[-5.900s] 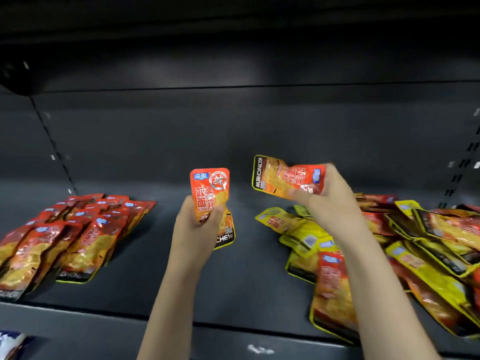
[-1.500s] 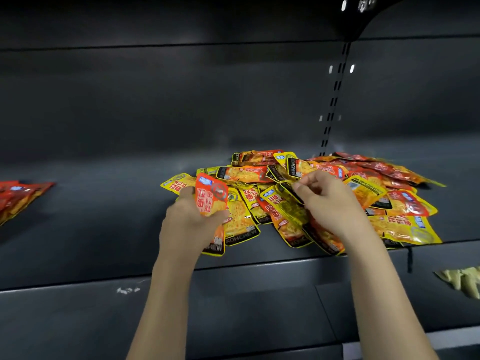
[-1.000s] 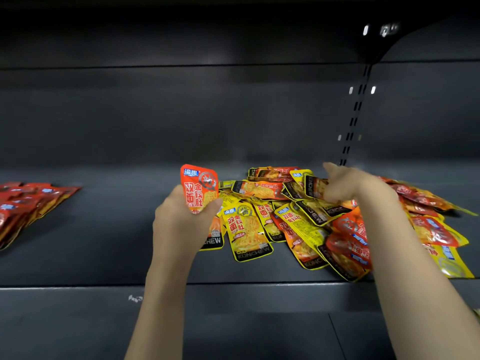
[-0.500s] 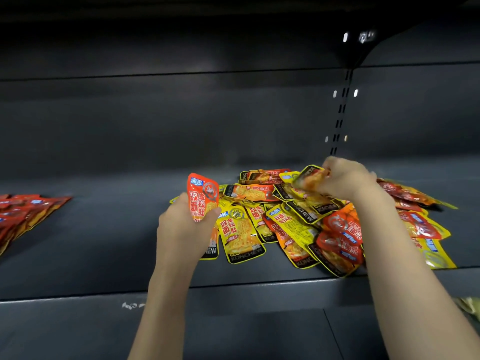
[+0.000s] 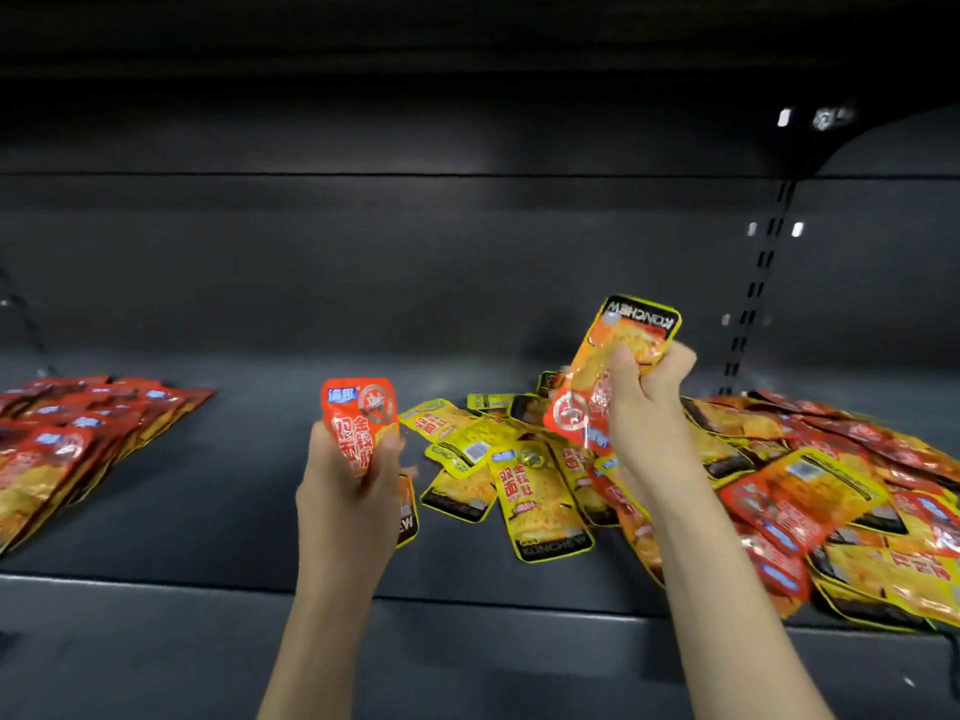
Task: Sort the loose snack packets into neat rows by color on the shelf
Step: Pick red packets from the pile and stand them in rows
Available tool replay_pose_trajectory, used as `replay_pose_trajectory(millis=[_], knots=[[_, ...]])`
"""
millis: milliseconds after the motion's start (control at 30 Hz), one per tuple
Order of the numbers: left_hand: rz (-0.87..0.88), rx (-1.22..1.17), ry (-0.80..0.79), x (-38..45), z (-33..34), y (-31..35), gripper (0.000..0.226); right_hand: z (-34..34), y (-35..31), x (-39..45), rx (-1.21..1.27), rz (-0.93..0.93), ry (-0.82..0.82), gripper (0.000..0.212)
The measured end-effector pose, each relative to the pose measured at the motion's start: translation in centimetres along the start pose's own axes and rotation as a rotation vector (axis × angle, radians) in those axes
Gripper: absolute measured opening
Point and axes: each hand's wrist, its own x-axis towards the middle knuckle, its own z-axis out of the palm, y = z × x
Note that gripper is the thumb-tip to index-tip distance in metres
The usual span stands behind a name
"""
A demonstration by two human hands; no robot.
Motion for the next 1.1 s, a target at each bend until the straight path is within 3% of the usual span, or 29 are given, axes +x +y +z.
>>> replay_pose_trajectory(millis=[100,200,333,433,533,800,933,1100], knots=[[-0.018,-0.062,0.042,0.8,-1.7,-0.5,0.012,3.1,0.6,-0.9,0.226,0.193,-0.034,0.028],[-0.008,-0.058,0.084,2.2,-3.8,-0.9,0.01,6.0,0.3,-1.6,0.249,0.283,-0.133,0.042],[-0.047,-0.08,0.079,4.8,-7.5,-1.6,0.014,10.5,1.0,-2.3,0.002,0.193,-0.324,0.058],[-0.075,-0.09,0.055,7.9,-11.0,-2.0,0.018,14.6,0.9,-2.9,-0.225,0.144,-0.407,0.055],[-0.052,-0.026,0.049,11.6,-14.7,-2.5,0.022,19.0,0.1,-3.4,-0.388,0.075,-0.408,0.039],[0.11,0.2,-0.054,21.1,-22.5,-2.3,0.009,27.4,-2.9,-2.8,-0.391,-0.032,-0.287,0.02],[0.133,0.241,-0.113,24.3,-24.7,-2.9,0.005,29.3,-3.9,-2.7,-0.422,-0.023,-0.224,0.024],[0.088,0.187,-0.223,27.4,-25.9,-4.1,0.002,31.1,-4.5,-2.1,-0.455,-0.002,-0.12,0.044]])
